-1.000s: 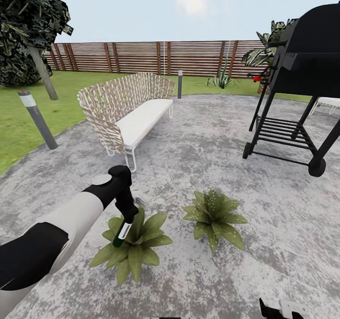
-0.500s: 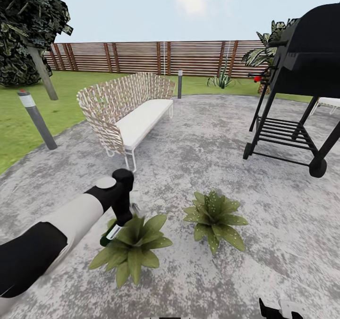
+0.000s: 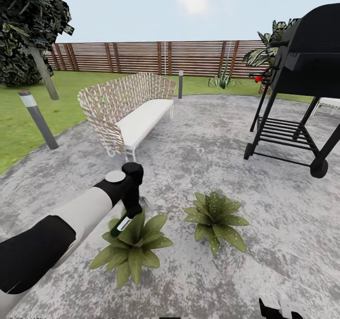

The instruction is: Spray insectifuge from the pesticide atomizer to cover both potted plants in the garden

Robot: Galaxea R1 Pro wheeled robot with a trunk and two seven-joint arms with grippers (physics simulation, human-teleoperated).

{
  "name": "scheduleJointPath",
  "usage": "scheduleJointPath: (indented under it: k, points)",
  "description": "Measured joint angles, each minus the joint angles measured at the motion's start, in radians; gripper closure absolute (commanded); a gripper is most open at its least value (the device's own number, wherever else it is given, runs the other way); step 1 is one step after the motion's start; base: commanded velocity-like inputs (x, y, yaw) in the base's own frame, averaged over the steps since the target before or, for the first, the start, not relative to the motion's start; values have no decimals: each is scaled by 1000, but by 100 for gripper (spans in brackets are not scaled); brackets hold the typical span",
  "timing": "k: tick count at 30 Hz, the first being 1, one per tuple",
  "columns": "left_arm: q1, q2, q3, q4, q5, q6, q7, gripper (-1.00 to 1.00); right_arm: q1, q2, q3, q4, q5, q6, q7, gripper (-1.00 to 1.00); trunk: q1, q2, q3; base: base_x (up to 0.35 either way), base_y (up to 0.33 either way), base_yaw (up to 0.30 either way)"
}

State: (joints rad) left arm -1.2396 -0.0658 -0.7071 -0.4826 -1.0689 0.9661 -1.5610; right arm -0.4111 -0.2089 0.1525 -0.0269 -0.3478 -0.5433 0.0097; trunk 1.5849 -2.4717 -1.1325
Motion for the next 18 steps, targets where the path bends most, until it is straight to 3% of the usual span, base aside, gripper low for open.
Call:
scheduleJointPath:
  k: [4,11,15,18]
  points:
    - [4,0,-1,7,1,-1,0,100,0,1,-1,0,0,0,0,-100,0,0,0,88,0,207]
    - [9,-2,-2,13,1,-2,0,100,0,-1,-1,-2,-4,0,0,-100,0,0,-2,153,0,21]
    - [10,0,-3,14,1,-1,0,100,0,0,-2,-2,-95,0,2,-100,0,0,-7,7,0,0]
    - [11,-1,-3,14,1,-1,0,100,0,0,-1,-1,-120,0,3,-100,0,0,-12,0,0,0]
